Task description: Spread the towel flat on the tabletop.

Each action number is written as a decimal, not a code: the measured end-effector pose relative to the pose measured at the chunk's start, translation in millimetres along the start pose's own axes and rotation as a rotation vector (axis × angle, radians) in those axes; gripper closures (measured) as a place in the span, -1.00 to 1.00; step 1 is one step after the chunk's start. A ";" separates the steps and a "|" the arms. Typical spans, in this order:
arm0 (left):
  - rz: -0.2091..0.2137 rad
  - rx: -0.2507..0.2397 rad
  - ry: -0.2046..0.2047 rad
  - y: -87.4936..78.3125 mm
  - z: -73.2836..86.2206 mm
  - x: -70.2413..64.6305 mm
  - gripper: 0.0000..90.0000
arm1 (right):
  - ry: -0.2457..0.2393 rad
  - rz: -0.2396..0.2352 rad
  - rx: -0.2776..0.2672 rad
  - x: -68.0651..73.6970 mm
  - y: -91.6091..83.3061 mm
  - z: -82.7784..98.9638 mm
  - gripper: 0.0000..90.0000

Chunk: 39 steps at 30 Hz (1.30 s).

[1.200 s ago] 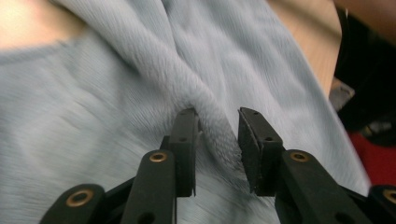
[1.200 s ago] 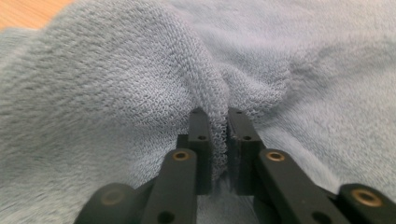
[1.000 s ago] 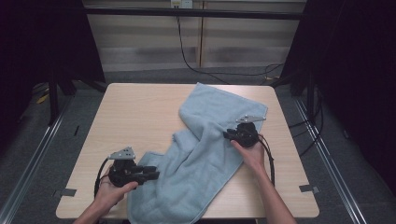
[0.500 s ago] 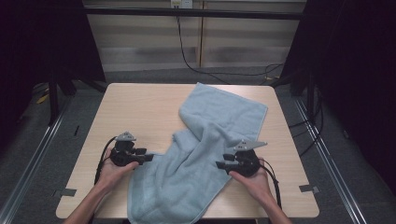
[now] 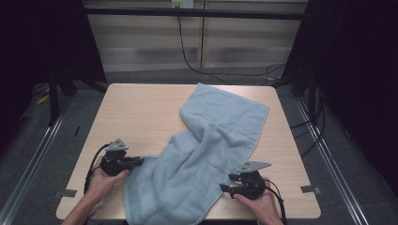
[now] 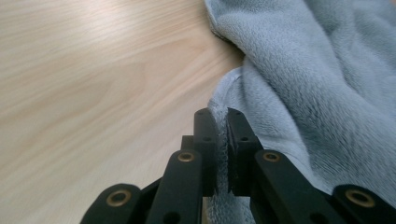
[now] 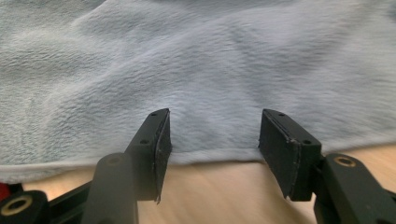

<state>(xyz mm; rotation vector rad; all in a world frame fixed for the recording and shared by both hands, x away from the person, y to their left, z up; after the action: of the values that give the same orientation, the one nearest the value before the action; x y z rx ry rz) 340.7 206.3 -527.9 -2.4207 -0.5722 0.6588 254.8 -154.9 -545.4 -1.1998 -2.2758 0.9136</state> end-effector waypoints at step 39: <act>0.203 -0.060 0.022 -27.1 1.1 -63.2 0.20 | 0.050 0.089 -0.122 -43.2 -63.7 8.3 0.43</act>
<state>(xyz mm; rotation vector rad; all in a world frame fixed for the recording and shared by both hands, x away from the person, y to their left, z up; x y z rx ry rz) 283.6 194.0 -491.6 -2.5609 -0.3440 0.7060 237.1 -220.4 -508.2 -1.3705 -2.2824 0.7755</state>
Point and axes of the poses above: each handheld gripper's, and its own axes: y roughly forward along the jaws, z roughly out of its underside, x roughly to its left, the point moved 7 cm from there along y, roughly forward along the jaws, and after that the axes turned 12 degrees about z, right-handed, at the moved point
